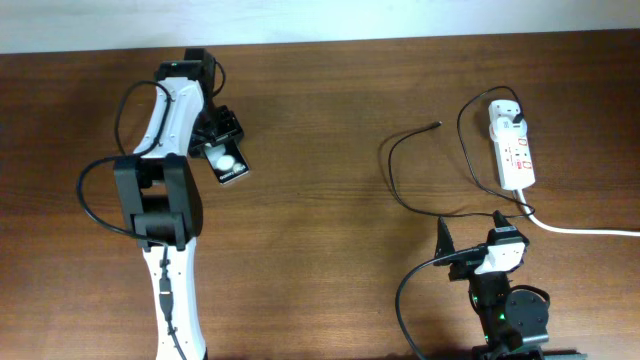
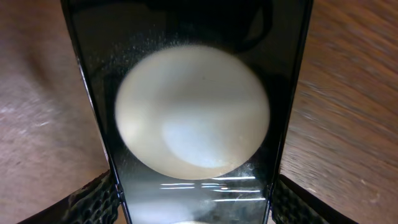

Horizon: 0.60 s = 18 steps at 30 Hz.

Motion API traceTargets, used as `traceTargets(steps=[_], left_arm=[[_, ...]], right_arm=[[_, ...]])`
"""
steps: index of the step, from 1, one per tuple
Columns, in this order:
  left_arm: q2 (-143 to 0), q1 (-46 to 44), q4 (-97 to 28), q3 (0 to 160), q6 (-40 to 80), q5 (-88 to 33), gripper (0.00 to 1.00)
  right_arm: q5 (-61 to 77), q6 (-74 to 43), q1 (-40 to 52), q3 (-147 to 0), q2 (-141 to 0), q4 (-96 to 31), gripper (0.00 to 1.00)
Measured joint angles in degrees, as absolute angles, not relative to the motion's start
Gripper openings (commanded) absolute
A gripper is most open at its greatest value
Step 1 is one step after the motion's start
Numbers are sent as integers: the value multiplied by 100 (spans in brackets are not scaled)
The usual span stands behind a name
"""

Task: Plug charger to phone and switch on socket
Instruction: 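Lower the left gripper and close it on the phone's sides, then lift the phone with the left gripper and tilt it toward center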

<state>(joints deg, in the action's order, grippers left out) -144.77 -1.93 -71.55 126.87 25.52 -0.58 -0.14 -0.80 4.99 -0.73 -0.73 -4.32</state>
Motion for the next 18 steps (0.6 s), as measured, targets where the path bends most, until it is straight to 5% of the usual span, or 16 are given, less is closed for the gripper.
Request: traceTargets(steps=[8, 18], left_arm=[[-14488, -489, -7057, 12687, 1859, 21, 99], [-14488, -497, -6997, 12676, 2231, 43, 96]], right_arm=[[-14, -80, 499, -73, -73, -432, 99], [-14, -78, 499, -73, -73, -432, 99]])
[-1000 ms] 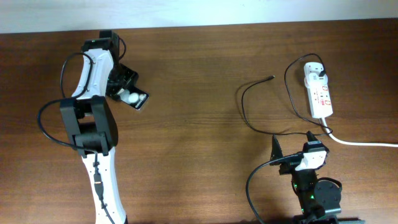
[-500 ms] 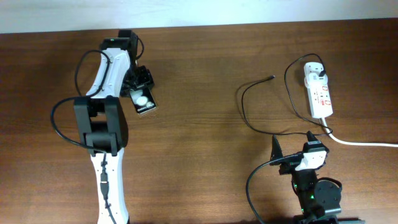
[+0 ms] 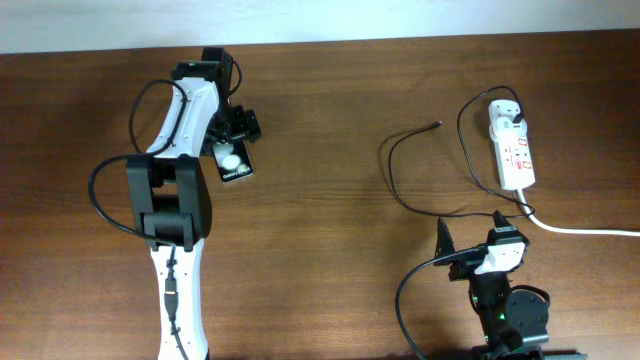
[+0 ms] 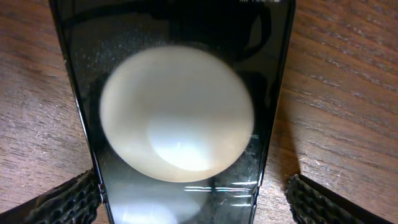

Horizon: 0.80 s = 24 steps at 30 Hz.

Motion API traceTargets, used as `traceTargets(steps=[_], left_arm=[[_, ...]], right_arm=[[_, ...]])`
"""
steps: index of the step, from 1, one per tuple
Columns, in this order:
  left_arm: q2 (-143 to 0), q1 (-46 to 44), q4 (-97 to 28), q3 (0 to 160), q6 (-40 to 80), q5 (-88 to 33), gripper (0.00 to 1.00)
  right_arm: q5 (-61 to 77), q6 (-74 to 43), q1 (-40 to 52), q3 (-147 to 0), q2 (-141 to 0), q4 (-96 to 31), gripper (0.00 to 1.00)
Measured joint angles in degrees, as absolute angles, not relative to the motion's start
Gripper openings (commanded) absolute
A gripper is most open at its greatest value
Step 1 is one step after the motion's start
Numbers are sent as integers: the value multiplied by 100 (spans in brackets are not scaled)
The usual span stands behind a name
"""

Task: Plug charger to phone and switch on socket
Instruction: 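Lift the phone with the left gripper and tilt it toward center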

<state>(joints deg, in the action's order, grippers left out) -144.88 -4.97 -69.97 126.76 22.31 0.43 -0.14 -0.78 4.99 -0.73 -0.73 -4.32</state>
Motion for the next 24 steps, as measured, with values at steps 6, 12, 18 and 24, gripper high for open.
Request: traceTargets(steps=[6, 12, 18, 24], left_arm=[[-14400, -497, -6814, 12453, 2589, 86, 84], [-14390, -497, -6805, 12438, 2663, 89, 74], [-14392, -491, -7032, 12499, 2687, 62, 64], [-14755, -491, -8042, 13297, 2687, 91, 63]], right_arm=[[-14, -80, 499, -73, -73, -432, 99], [-14, -80, 499, -73, -73, -432, 99], [-16, -82, 499, -73, -73, -432, 99], [-16, -80, 499, -73, -73, -432, 99]])
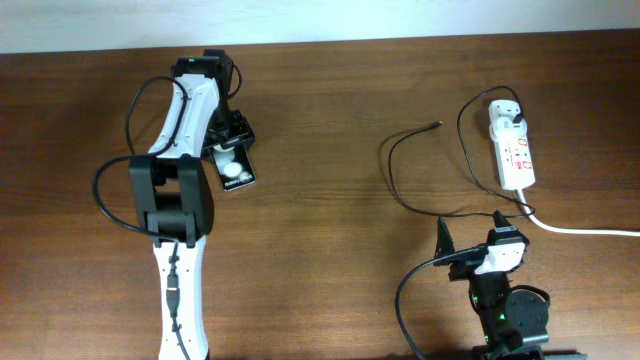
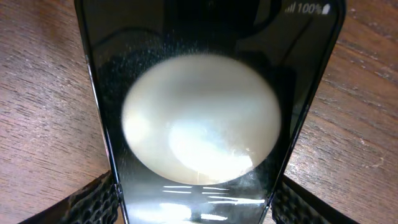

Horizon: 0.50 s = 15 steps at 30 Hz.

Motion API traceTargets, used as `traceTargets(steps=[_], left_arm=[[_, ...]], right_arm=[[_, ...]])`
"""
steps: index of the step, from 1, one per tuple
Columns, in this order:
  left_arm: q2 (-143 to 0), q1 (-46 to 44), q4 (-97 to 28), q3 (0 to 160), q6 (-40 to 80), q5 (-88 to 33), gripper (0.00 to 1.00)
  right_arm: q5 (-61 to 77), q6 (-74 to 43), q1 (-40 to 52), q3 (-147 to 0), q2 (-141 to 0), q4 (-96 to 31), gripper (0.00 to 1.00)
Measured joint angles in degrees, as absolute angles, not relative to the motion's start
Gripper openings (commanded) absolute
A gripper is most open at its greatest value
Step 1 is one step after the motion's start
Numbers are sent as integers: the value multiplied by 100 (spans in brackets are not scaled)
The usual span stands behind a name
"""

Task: Plug charger to phone and switch on socket
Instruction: 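Lift the phone with the left gripper and tilt it toward center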

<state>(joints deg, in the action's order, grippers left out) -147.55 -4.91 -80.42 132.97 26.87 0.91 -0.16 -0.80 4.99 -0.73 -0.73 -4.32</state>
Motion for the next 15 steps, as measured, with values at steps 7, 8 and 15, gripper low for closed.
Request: traceTargets(steps=[7, 8, 15], left_arm=[[-14886, -491, -9389, 15124, 2683, 113, 63], [-14886, -491, -9559, 15312, 2685, 110, 63], [-14870, -497, -9662, 15657, 2543, 58, 62]], right_arm=[[-14, -80, 499, -73, -73, -432, 99], [-14, -80, 499, -73, -73, -432, 99], [-14, -80, 499, -73, -73, -432, 99]])
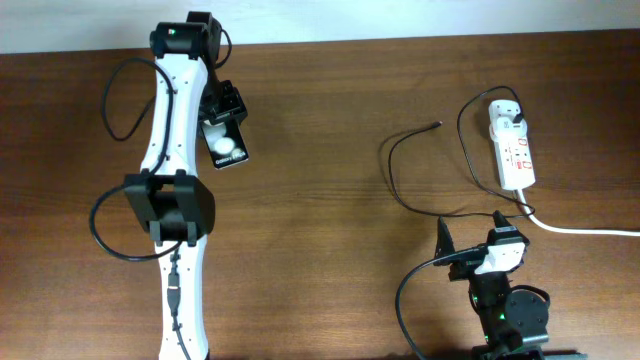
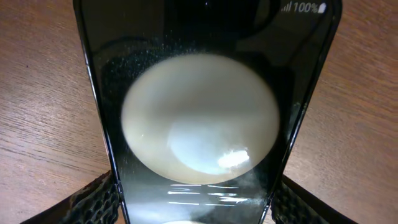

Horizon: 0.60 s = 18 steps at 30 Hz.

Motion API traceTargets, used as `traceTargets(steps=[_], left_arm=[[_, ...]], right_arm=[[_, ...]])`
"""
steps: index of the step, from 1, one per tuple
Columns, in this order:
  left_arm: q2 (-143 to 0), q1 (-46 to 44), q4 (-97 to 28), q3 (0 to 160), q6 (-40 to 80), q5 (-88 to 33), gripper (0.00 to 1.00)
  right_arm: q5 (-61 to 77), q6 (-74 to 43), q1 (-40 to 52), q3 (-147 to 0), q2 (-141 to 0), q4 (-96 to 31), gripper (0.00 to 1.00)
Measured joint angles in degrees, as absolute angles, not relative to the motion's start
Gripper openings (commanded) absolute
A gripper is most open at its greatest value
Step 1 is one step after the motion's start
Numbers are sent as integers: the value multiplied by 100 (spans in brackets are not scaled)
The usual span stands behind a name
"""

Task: Plug charger to phone and switch on socket
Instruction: 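Lift the phone with the left gripper and tilt it toward center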

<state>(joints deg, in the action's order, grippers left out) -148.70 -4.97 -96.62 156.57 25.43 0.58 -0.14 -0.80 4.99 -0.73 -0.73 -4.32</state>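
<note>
A black phone (image 1: pixel 225 143) with a bright round reflection on its screen sits at the far left of the table. My left gripper (image 1: pixel 222 118) is shut on it. In the left wrist view the phone (image 2: pixel 202 112) fills the frame, and the ribbed pads (image 2: pixel 93 200) press on both its long edges. The black charger cable ends in a loose plug tip (image 1: pixel 437 125). It runs back to a charger (image 1: pixel 508 114) in the white socket strip (image 1: pixel 512 152) at the right. My right gripper (image 1: pixel 470 232) stands open near the front edge, holding nothing.
The strip's white mains lead (image 1: pixel 580 230) runs off the right edge. Loops of the black cable (image 1: pixel 400 190) lie between the phone side and the strip. The wall edge (image 1: pixel 400 20) bounds the table at the back.
My left gripper and the phone now sit a little further back and to the left, and the left arm is stretched further. The wood in the wrist view looks blurrier. The right arm has not moved.
My left gripper first held the phone at the far left, turned at a slant. Then its pads stood apart from the phone's edges. After that they were pressed on the phone again, now straighter, and the phone has since been shifted toward the back.
</note>
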Motion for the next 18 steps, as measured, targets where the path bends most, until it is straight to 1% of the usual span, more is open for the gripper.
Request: traceTargets(steps=[4, 13, 15, 18], left_arm=[[-14573, -548, -9664, 15657, 2322, -5, 62], [-12860, -829, -9671, 15648, 1898, -303, 61], [-12457, -974, -9675, 15515, 1835, -327, 61], [-11620, -1164, -9682, 14844, 1791, -355, 60]], right_arm=[[-14, -84, 499, -73, -73, -432, 99], [-14, -80, 499, -73, -73, -432, 99], [-16, -78, 499, -73, -73, -434, 99], [-14, -80, 499, -73, -73, -432, 99]])
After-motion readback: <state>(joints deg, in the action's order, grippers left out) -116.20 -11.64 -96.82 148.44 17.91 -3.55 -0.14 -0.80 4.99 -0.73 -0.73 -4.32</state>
